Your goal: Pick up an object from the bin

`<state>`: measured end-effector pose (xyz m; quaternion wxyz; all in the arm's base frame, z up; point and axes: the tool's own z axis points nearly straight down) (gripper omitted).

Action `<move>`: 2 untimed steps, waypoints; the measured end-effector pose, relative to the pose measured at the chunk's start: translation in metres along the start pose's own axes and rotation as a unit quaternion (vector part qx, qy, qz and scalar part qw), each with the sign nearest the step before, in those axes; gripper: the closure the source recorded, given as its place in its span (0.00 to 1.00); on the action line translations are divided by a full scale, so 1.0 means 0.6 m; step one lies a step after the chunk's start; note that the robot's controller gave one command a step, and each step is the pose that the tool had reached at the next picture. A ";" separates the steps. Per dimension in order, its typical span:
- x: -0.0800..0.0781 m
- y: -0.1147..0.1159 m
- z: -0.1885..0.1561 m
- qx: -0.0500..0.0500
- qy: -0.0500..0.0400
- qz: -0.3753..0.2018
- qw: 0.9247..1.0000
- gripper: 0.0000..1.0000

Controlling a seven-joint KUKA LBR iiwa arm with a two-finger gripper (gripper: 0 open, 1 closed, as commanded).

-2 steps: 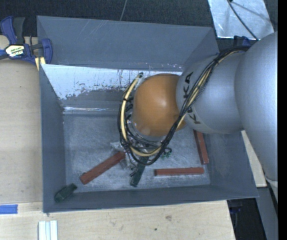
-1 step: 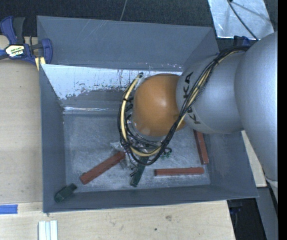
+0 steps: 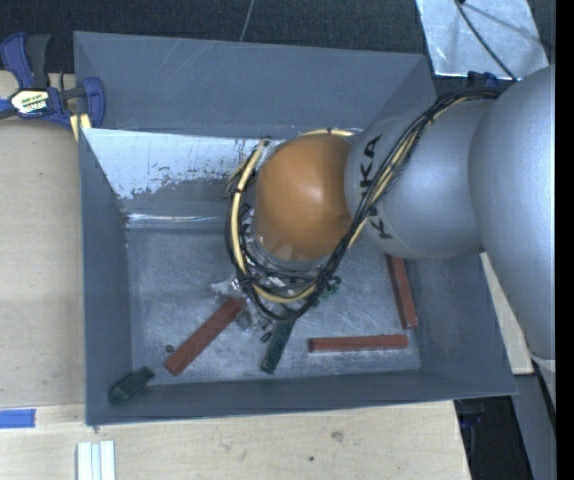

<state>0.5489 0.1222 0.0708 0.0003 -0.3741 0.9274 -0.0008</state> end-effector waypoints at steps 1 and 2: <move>-0.013 0.051 0.000 0.001 -0.003 -0.075 0.997 1.00; -0.034 0.034 0.000 0.000 -0.002 -0.008 1.000 1.00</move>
Offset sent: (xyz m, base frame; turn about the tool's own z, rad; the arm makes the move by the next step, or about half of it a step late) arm 0.0336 0.0191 -0.0008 -0.3299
